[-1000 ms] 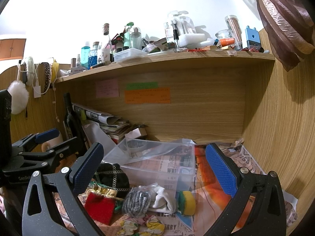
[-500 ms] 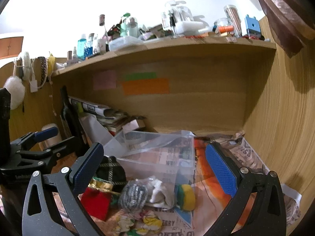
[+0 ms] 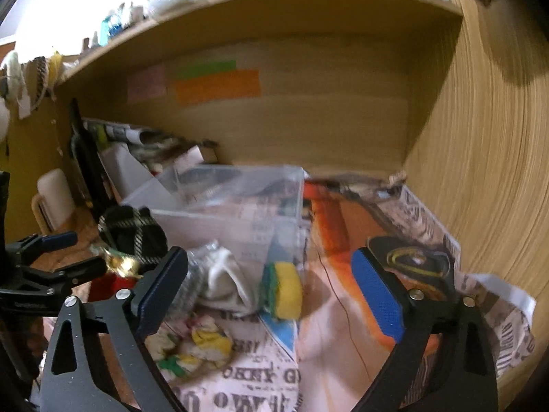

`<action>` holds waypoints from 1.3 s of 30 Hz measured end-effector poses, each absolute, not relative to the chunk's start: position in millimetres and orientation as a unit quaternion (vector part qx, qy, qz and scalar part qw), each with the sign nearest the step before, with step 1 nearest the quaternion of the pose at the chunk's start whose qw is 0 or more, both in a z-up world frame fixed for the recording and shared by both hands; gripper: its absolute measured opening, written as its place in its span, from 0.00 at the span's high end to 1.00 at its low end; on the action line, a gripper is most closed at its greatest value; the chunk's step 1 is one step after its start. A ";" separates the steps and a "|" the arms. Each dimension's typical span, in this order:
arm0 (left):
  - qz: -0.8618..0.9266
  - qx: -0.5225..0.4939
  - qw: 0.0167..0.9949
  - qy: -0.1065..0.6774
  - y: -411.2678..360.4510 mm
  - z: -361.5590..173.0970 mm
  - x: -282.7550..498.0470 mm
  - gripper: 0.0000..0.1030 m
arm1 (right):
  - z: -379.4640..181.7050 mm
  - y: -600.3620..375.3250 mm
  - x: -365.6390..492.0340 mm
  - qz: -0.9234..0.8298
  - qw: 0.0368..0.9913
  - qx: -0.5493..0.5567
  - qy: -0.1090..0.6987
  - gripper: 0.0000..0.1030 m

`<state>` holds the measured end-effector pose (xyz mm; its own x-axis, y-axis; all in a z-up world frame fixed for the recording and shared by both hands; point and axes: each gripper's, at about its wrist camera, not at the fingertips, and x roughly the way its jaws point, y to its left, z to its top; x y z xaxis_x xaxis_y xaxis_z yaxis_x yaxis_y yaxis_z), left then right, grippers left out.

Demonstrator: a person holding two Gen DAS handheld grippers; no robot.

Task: Organize soft objects
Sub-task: 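Grasp the red velvet pouch with the left tool while the right tool grasps the yellow-green sponge, then lift the red pouch with the left tool while the right tool carries the sponge to the clear box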

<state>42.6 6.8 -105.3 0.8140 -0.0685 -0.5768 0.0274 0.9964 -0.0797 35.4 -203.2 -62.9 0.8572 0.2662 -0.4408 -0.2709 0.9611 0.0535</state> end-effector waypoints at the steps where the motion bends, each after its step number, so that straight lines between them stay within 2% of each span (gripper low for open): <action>1: -0.026 -0.037 0.949 0.311 7.6 -109.7 44.0 0.00 | -66.0 -204.0 37.4 0.138 0.962 -0.005 0.234 0.11; 3: -0.025 -0.041 0.946 0.320 8.7 -117.3 46.4 0.02 | -73.7 -205.4 44.2 0.135 0.958 -0.006 0.252 0.16; 4: -0.027 -0.044 0.944 0.327 9.4 -120.6 47.1 0.08 | -78.0 -206.6 48.0 0.135 0.956 -0.005 0.261 0.18; 8: -0.034 -0.055 0.934 0.352 11.2 -132.5 51.5 0.21 | -92.0 -210.6 57.6 0.137 0.946 -0.003 0.293 0.28; 13: -0.037 -0.061 0.929 0.363 11.9 -138.1 49.4 0.43 | -101.8 -213.0 64.2 0.142 0.941 0.010 0.308 0.37; 19: -0.041 -0.051 0.936 0.345 10.3 -130.0 41.9 0.58 | -108.1 -211.5 71.7 0.148 0.934 0.019 0.323 0.49; 25: -0.052 -0.051 0.934 0.351 9.5 -133.0 48.6 0.75 | -118.0 -206.0 82.2 0.156 0.925 0.021 0.346 0.73; 30: -0.059 -0.049 0.940 0.333 7.5 -127.7 44.9 0.87 | -116.6 -210.4 79.8 0.154 0.927 0.032 0.341 0.76; 39: -0.069 -0.038 0.955 0.286 0.1 -98.4 32.6 0.91 | -94.9 -214.1 67.8 0.145 0.941 0.035 0.305 0.77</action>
